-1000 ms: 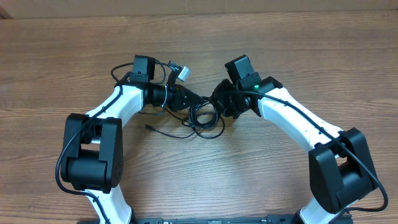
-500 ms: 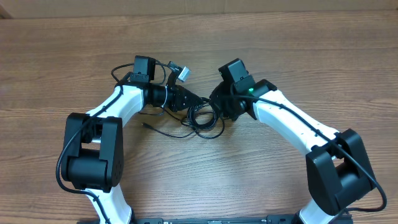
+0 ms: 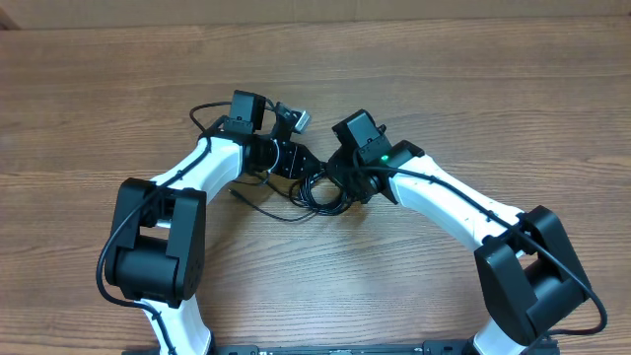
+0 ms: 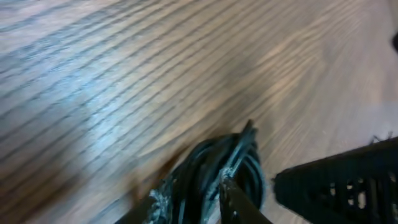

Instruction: Untangle cables

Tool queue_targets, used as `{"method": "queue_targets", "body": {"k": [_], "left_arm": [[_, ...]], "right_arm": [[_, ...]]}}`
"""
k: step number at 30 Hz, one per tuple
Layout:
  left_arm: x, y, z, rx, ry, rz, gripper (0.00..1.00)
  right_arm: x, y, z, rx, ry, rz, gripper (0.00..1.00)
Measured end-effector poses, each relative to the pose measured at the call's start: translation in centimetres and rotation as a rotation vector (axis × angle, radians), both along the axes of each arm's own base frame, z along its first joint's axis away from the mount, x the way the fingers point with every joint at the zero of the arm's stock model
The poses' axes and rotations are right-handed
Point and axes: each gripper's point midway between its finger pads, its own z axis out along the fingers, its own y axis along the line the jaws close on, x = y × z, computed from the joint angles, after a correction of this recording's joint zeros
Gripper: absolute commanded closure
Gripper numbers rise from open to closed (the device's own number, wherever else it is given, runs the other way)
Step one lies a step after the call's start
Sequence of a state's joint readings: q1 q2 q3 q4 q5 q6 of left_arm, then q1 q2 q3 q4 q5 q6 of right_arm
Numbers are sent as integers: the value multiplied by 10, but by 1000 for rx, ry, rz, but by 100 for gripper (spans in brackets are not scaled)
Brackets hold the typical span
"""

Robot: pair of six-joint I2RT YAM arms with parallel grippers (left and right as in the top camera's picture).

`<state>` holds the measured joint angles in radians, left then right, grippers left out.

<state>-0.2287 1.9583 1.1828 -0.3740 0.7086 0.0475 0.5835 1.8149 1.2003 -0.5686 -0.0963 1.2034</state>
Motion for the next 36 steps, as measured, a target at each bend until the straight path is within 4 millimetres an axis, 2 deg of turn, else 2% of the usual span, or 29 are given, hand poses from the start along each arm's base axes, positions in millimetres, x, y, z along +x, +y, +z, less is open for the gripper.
{"method": "queue_targets", "body": {"k": [4, 9, 12, 13, 17, 23, 27, 31, 36], "left_arm": [[-2, 4, -5, 27, 24, 17, 73], [-11, 8, -9, 48, 76, 25, 78], [-21, 10, -13, 63, 127, 27, 95], [-22, 10, -13, 65, 134, 28, 96], [-22, 11, -13, 68, 134, 31, 96], [-20, 10, -13, 65, 128, 30, 96], [-20, 10, -13, 65, 127, 30, 96], [-20, 10, -13, 65, 126, 30, 96], [-20, 10, -13, 64, 126, 31, 96]], "right_arm": [[1, -1, 0, -8, -5, -1, 85], [1, -2, 0, -10, -7, -2, 85], [1, -2, 0, -10, -7, -2, 85], [1, -2, 0, -10, -6, -3, 85], [1, -2, 0, -10, -7, -1, 75], [1, -1, 0, -13, -11, -1, 75], [3, 12, 1, 1, -46, 22, 75], [-1, 23, -11, -9, -43, 45, 76], [1, 19, -23, -44, -39, 32, 78]]}}
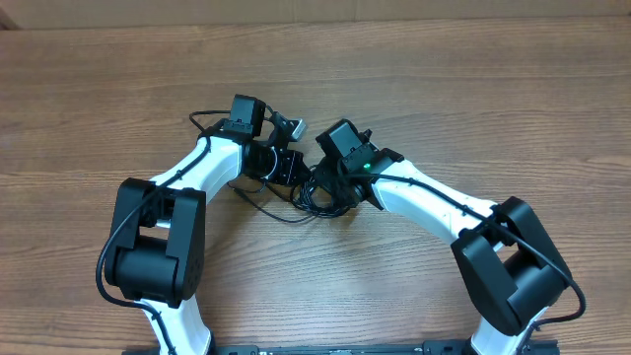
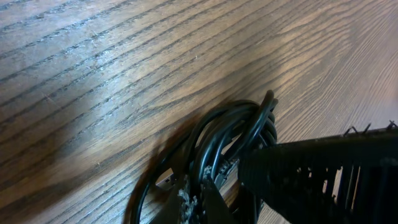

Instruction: Untangle cables

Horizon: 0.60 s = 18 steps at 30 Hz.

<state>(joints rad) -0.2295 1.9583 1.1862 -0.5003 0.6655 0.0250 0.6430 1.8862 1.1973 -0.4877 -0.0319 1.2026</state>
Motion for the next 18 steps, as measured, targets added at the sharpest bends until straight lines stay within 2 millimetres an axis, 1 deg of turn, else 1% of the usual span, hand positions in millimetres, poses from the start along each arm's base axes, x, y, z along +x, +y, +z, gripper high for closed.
{"method": "queue_targets", "body": {"k": [3, 7, 11, 12, 14, 18], "left_arm": [[0, 0, 0, 0, 0, 0, 96], [0, 0, 0, -1, -3, 0, 96], [0, 0, 0, -1, -2, 0, 96], [0, 0, 0, -1, -2, 0, 96], [0, 0, 0, -1, -2, -1, 96], [-1, -4, 1, -4, -4, -11, 96]], "right_arm": [[5, 0, -2, -4, -18, -9, 78], [8, 1, -13, -11, -18, -12, 79], [9, 1, -17, -16, -17, -13, 82], [9, 0, -17, -22, -15, -14, 85], [7, -3, -19, -38, -8, -18, 87], [-4, -12, -25, -82, 37, -18, 96]]}}
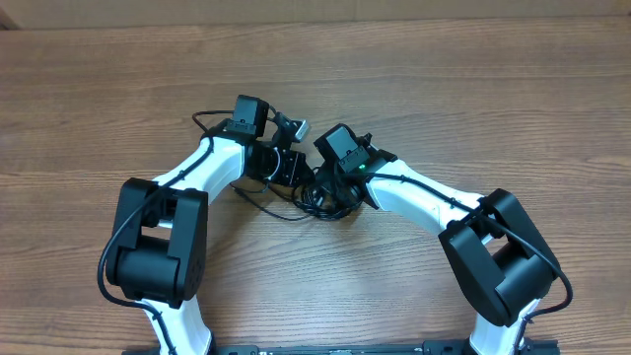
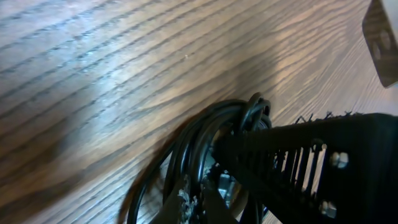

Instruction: Untangle cables

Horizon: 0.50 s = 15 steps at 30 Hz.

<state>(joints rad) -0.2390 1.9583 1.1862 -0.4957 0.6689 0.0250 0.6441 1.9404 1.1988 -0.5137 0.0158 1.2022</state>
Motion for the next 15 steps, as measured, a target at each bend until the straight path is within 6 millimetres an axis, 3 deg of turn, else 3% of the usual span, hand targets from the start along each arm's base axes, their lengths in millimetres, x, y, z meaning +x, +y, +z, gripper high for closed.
{"method": "queue_targets", "body": {"k": [4, 11, 15], "left_arm": [[0, -1, 0, -1, -2, -4, 96], [-2, 0, -1, 3, 3, -7, 65], [-8, 2, -3, 16, 19, -21, 69]], "right_arm": [[-2, -2, -1, -7, 8, 1, 96], [0, -2, 0, -8, -3, -2, 96], [1, -2, 0, -10, -4, -3, 96]]}}
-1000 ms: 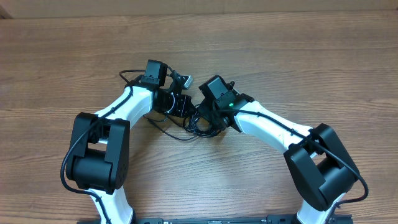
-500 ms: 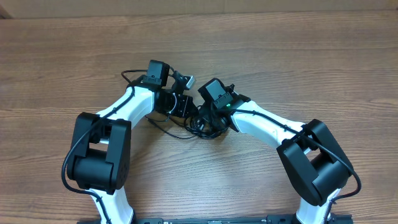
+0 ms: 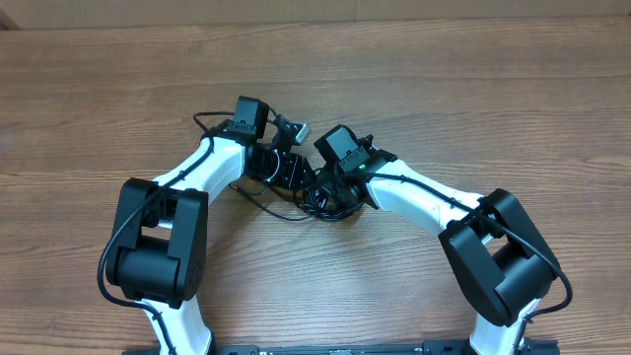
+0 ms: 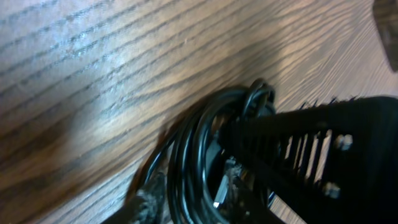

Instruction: Untangle cables

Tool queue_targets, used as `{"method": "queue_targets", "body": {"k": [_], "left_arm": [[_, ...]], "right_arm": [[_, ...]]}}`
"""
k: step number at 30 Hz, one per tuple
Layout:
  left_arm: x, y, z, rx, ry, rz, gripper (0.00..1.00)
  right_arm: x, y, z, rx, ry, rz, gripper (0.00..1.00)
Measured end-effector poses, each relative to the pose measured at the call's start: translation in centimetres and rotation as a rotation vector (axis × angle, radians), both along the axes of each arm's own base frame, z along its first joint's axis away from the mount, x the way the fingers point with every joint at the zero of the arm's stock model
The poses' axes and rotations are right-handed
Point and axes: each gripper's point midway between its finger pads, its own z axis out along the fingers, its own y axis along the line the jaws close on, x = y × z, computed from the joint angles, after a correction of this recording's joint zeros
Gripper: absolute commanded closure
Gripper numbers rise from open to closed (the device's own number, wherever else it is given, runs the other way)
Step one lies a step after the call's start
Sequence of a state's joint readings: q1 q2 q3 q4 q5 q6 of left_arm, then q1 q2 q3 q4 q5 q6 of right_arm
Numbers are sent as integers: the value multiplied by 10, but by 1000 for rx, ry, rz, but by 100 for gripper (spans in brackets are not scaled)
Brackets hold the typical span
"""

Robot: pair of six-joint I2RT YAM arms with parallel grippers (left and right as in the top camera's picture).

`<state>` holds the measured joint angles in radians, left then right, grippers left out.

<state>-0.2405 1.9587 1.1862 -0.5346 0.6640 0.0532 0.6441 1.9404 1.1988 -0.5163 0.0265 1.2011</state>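
A coil of black cables lies on the wooden table, a tangled bundle between the two arms in the overhead view. My left gripper is open, and its worn fingertips stand either side of the coil's strands. A small silver plug shows among the strands. My right gripper reaches into the coil from the right. One of its black ribbed fingers lies across the loops, and its jaws are hidden.
One loose black cable end trails left from the bundle towards the left arm. A small grey block sits just behind the two wrists. Bare wood lies all around the arms.
My left gripper's fingertips were close together at the coil; now they stand apart with the strands between them. Both arms have hardly shifted in the overhead view.
At first my left fingers stood apart round the coil, with the right gripper off to its right. Then the left fingers were close together at the strands and the right gripper had come onto the coil. Now the left fingers are apart again.
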Motion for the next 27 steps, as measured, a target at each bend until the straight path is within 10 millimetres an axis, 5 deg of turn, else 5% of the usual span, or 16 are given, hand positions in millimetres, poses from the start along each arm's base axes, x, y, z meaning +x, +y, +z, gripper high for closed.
{"method": "queue_targets", "body": {"k": [7, 11, 27], "left_arm": [[-9, 7, -9, 74, 32, 0, 72], [-9, 3, -12, 108, 8, -16, 96], [-6, 2, -12, 112, -3, -14, 96]], "right_arm": [[5, 8, 3, 29, -27, 59, 96], [4, 15, 7, 115, 2, 158, 96], [14, 1, 49, 506, 81, 276, 96]]}}
